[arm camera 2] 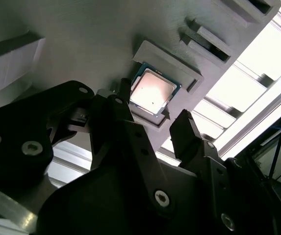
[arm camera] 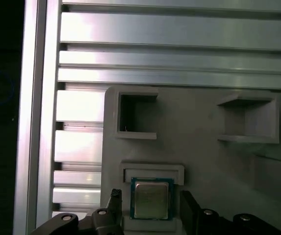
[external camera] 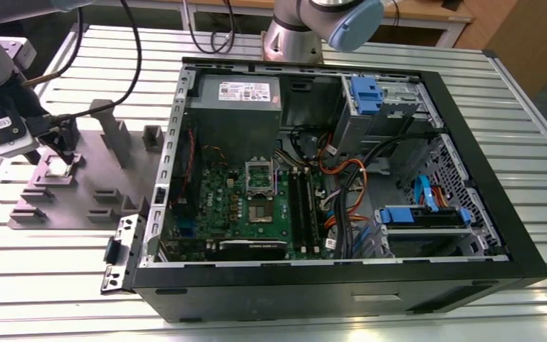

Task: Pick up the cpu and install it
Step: 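Pick up the cpu and move it towards the insertion slot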

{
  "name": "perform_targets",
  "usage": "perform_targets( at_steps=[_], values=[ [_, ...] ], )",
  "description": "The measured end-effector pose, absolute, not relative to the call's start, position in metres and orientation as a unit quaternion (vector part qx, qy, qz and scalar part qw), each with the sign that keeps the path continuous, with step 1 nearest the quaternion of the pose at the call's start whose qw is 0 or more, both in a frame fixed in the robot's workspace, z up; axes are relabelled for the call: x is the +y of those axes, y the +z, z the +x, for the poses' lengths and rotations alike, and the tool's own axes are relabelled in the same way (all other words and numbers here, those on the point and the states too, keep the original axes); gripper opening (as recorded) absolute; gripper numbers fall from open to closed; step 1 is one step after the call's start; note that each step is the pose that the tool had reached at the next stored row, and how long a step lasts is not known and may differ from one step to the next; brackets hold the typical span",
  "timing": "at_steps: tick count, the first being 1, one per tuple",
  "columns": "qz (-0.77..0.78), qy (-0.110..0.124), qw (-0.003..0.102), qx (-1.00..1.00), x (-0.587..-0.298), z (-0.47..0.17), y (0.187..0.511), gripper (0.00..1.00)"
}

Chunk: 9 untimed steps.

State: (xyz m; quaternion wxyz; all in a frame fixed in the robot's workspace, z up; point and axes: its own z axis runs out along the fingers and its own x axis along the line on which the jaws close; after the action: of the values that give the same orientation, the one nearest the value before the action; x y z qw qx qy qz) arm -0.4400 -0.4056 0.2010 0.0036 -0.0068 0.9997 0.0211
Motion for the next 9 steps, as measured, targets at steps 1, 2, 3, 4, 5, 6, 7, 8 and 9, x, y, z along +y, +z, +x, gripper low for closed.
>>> perform_targets(
  at_steps=[1,2,3,4,5,6,7,8,9],
  values=[
    [-0.007,0.021,0.003,1.0,-0.4057,-0.4401,0.1996,0.59],
    [-0.007,0.021,0.003,1.0,-0.4057,-0.4404,0.198,0.59],
    [-0.007,0.02,0.003,1.0,-0.4056,-0.4408,0.1962,0.59],
    [-0.006,0.02,0.003,1.0,-0.4056,-0.4411,0.1947,0.59],
    [-0.005,0.02,0.003,1.0,-0.4057,-0.4412,0.1932,0.59],
    [-0.005,0.019,0.003,1.0,-0.4057,-0.4412,0.1919,0.59],
    [-0.004,0.019,0.003,1.0,-0.4057,-0.4413,0.1911,0.59],
    [-0.004,0.019,0.003,1.0,-0.4057,-0.4413,0.1908,0.59],
    [-0.004,0.019,0.003,1.0,-0.4056,-0.4413,0.1906,0.59]
  ],
)
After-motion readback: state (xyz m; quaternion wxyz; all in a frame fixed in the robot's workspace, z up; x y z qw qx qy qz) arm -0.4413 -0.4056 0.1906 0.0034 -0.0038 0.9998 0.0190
